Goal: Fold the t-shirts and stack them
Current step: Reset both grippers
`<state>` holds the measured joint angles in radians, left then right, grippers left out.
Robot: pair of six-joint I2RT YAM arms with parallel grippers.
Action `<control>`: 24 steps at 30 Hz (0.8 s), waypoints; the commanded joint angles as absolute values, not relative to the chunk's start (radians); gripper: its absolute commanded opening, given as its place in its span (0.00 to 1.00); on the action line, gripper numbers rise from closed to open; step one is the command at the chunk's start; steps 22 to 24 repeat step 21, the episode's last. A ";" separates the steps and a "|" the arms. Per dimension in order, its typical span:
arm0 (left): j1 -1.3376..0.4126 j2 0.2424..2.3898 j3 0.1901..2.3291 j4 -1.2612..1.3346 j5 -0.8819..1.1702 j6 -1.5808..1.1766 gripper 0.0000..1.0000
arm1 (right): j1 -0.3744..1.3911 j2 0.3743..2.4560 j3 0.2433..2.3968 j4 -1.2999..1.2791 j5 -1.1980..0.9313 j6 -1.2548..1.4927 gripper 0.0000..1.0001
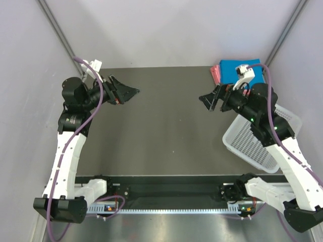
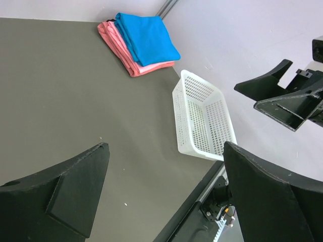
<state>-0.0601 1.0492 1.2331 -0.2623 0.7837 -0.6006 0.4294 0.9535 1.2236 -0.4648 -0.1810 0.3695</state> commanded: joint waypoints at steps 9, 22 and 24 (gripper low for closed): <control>-0.063 1.028 1.233 -0.204 0.811 -0.606 0.99 | 0.431 0.916 1.229 -0.434 -0.152 0.402 1.00; -0.064 1.029 1.229 -0.187 0.819 -0.618 0.99 | 0.430 0.900 1.232 -0.436 -0.135 0.411 1.00; -0.064 1.029 1.229 -0.187 0.819 -0.618 0.99 | 0.430 0.900 1.232 -0.436 -0.135 0.411 1.00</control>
